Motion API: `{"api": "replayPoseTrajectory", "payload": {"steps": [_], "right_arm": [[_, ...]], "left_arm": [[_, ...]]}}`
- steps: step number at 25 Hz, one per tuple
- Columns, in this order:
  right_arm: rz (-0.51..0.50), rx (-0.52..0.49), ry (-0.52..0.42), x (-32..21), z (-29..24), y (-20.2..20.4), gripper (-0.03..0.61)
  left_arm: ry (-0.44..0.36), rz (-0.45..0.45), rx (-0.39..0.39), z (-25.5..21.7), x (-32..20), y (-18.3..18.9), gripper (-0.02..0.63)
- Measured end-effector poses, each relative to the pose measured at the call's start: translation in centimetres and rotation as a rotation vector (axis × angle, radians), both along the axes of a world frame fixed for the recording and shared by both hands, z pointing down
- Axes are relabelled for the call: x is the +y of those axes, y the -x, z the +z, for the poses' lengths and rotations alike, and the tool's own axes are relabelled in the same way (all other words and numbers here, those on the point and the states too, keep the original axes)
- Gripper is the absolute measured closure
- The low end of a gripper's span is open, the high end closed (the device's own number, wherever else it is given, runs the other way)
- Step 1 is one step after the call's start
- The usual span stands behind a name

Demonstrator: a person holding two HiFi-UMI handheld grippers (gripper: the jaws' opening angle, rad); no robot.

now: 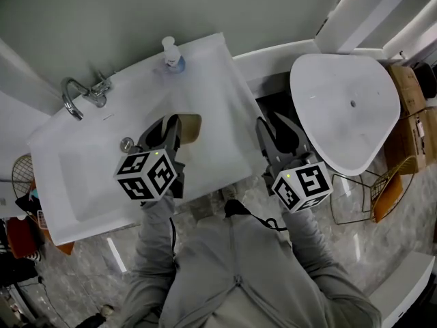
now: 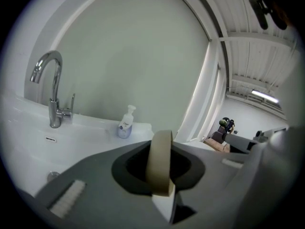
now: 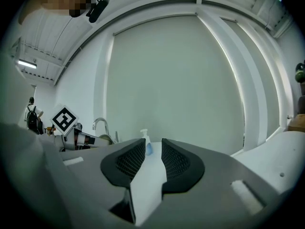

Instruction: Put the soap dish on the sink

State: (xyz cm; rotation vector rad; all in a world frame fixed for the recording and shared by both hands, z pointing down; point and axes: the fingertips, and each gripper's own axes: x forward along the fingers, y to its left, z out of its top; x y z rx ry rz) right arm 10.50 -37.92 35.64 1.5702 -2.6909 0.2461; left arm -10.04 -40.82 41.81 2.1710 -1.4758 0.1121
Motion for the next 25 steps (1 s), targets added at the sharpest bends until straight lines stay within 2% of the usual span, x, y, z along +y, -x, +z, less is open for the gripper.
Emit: {"api": "replayPoseTrajectory", "payload": {"steps": [15,25], "right_arm": [[0.030,0.005,0.051,-4.7,2.3,-2.4,0.492],[0.044,0.004,0.068,-6.3,3.1,-3.0,0.492]], "left_arm": [[0.119,0.055,0.030,6.4,-8.1,-4.8,0.518],[0.215,0.075,0.046,9.9,-10.9,-6.4,0.518]]}}
